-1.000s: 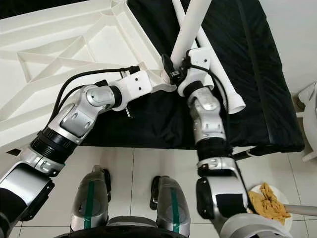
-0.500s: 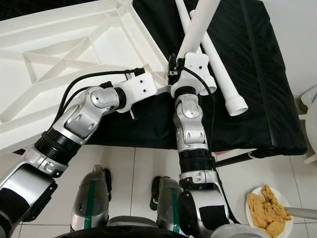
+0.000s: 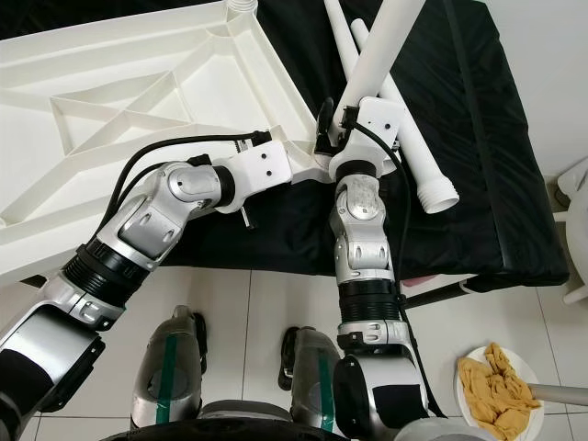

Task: Building children table

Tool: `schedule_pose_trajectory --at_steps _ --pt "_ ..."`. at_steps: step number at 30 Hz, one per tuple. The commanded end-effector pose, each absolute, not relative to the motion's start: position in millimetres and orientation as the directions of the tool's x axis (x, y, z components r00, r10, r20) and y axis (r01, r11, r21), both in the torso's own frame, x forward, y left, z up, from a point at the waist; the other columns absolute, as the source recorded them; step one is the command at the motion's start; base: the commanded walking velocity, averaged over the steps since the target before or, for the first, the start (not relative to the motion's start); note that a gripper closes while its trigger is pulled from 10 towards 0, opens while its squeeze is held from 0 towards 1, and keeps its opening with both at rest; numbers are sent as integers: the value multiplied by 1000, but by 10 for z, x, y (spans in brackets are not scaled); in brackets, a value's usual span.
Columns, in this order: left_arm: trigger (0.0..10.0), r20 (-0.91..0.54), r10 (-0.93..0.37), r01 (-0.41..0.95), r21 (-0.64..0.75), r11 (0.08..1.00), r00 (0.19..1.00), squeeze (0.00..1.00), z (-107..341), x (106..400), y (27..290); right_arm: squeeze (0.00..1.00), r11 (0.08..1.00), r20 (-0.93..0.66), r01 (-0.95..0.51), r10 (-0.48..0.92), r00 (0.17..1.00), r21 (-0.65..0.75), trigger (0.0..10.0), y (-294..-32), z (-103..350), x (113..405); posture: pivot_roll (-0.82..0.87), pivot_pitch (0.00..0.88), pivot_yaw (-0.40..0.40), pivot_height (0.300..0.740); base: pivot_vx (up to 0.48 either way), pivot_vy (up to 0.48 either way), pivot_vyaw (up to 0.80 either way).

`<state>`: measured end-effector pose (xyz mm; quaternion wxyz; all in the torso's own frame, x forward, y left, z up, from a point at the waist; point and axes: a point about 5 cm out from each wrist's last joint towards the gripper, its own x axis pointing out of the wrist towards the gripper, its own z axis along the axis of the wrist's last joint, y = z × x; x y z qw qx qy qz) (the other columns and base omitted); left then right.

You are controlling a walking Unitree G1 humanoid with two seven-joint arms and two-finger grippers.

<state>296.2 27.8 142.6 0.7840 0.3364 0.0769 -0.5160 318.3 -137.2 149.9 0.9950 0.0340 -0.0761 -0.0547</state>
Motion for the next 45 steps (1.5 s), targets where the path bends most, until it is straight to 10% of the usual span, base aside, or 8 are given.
schedule_pose_trajectory --at_steps 1,2,3,37,38,42,43,45 --pt "10000 -427 -786 845 490 215 447 0 1528 2932 220 1000 988 138 136 -146 980 76 10000 -1516 1494 3187 54 31 -85 740 0 0 0" --pt "10000 -427 -785 845 490 215 448 0 1529 2934 224 1000 991 136 109 -119 983 84 10000 -1511 1492 3192 54 31 -85 740 0 0 0" --pt "10000 -425 -784 843 491 220 452 0 1534 2942 230 0 995 132 -14 1 991 95 10000 -1450 1485 3205 51 35 -84 740 0 0 0" --pt "10000 -422 -780 836 500 225 462 0 1580 2981 267 0 772 88 -635 633 769 -1 10000 -1855 1471 3398 63 44 -67 740 0 0 0" --pt "10000 -422 -779 836 501 226 463 0 1584 2983 269 0 754 77 -657 655 752 -3 4353 -1859 1461 3409 64 44 -68 740 0 0 0" --pt "10000 -422 -779 835 501 226 464 0 1586 2985 269 0 743 71 -669 668 741 -4 4353 -1864 1454 3415 64 44 -68 740 0 0 0" --pt "10000 -421 -779 834 503 227 465 0 1589 2987 269 0 738 68 -675 674 736 -5 0 -1875 1449 3426 64 44 -69 740 0 0 0" --pt "10000 -420 -779 833 504 227 466 0 1593 2989 267 0 734 61 -679 678 732 -4 0 -1888 1440 3433 63 42 -72 740 0 0 0"
